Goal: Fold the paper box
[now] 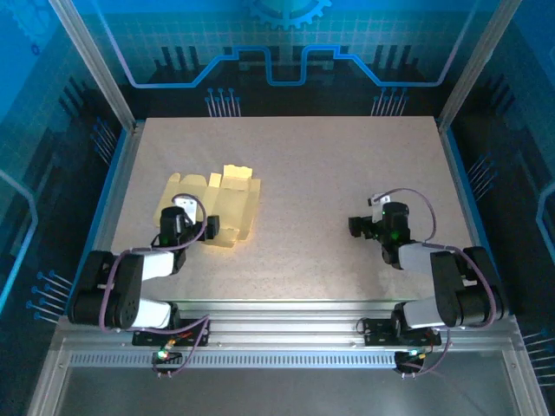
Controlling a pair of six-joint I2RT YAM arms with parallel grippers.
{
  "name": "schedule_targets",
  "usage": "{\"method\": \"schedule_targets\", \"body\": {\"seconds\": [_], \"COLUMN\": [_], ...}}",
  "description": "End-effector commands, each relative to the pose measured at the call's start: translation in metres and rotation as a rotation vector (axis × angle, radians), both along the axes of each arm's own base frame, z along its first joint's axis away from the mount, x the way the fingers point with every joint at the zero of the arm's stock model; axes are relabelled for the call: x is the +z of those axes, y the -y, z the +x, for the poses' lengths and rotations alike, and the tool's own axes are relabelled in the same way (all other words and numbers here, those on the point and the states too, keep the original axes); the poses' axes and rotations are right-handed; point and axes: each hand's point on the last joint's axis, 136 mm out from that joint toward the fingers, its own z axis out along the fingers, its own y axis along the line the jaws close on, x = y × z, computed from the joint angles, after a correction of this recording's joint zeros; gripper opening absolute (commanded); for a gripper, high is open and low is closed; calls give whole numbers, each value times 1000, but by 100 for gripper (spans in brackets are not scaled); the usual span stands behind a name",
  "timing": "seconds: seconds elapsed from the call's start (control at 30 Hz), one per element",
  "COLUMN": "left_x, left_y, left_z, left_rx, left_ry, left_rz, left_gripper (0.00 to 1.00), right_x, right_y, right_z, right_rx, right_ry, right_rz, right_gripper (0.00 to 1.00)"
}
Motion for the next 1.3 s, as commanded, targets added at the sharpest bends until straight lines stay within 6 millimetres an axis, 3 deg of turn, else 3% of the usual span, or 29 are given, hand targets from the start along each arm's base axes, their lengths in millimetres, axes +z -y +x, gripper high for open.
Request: {"method": "schedule_targets", "body": {"seconds": [0.0, 0.77, 0.93, 1.07, 1.17, 1.27], "left_x": [51, 53, 79, 108, 112, 111], "left_y": [-2, 4, 8, 18, 11, 11], "left_z": [55, 51, 39, 34, 28, 21], "left_rx": [-9, -45, -47, -33, 78, 163], "left_ry": [247, 267, 297, 266, 177, 100], "left_rz": [-77, -78, -36, -47, -164, -306], "left_gripper": [99, 99, 99, 99, 99, 99], "right_x": [52, 53, 78, 102, 122, 132], "right_y": [5, 5, 9, -18, -55, -103], "right_z": [53, 53, 46, 37, 31, 28], "right_rx": [13, 18, -53, -23, 26, 78], "right_ry": [238, 240, 199, 130, 65, -57], "right_rz": [-2, 3, -40, -26, 78, 302], "right_gripper": [100, 100, 100, 100, 100, 100]}}
